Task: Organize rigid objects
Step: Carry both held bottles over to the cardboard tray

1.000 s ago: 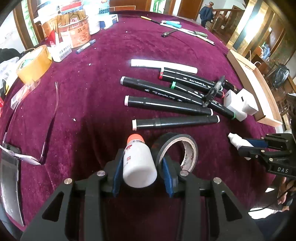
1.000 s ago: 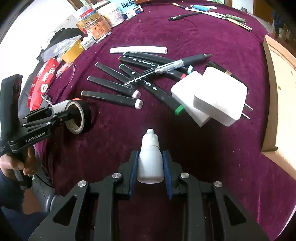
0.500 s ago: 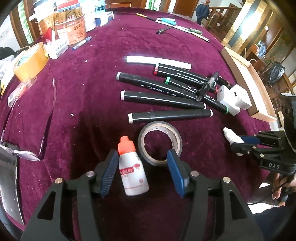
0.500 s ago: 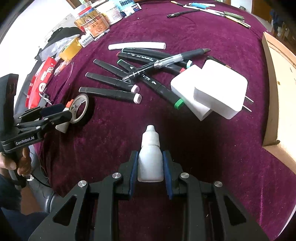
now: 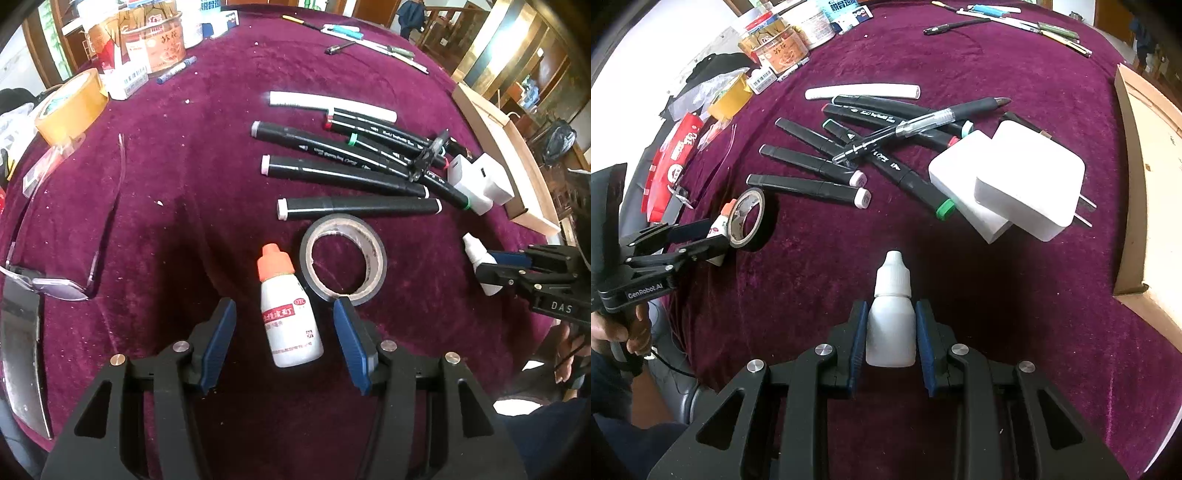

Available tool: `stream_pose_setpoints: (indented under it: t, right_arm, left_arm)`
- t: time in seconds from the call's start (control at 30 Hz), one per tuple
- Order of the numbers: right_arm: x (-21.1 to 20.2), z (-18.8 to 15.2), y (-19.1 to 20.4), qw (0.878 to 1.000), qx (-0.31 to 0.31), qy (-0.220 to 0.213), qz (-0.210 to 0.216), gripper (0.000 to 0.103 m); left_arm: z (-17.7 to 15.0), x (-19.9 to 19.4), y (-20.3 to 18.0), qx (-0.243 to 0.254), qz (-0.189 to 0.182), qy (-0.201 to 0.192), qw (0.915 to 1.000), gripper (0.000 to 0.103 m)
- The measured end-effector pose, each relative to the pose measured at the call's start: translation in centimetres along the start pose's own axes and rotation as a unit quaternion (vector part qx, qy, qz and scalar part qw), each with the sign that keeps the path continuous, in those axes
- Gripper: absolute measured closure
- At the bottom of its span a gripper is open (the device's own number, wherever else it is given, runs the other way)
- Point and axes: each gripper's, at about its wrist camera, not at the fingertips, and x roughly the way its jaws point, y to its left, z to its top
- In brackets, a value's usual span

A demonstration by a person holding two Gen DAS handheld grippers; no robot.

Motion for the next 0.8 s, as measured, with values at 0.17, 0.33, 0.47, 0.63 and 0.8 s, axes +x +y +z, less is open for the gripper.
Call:
stream_pose_setpoints:
  t: [0.17, 0.33, 0.47, 0.63, 0.8]
  right_arm:
    - [0.1, 0.1, 0.1, 1.000, -0.001, 0.002, -0.001, 0.079]
    - [0.2, 0.0, 0.2, 1.000, -0.002, 0.001, -0.002, 0.079]
    - [0.2, -0.1, 0.3, 1.000, -0.004, -0.001, -0.007, 0.079]
    - [-0.2, -0.5, 0.4, 1.000, -0.001, -0.008, -0.004, 0.080]
    - [-1.5, -0.8, 0.2, 1.000, 0.008, -0.025, 0.006, 0.079]
  left_arm:
    - [-0.4, -0.1, -0.5, 0.010, -0.007, -0.001, 0.9999, 0.074]
    - [-0.8, 0.6, -0.2, 0.002, 0.009, 0.005, 0.9999, 0.077]
    - [-0.4, 0.7, -0.6, 0.007, 0.020, -0.001, 0.9998, 0.077]
    - [-0.8, 0.1, -0.4, -0.010, 0.021, -0.021, 0.9995, 0.078]
    - [-0.9, -2.3, -0.3, -0.025, -0.008, -0.055, 0.9982, 0.078]
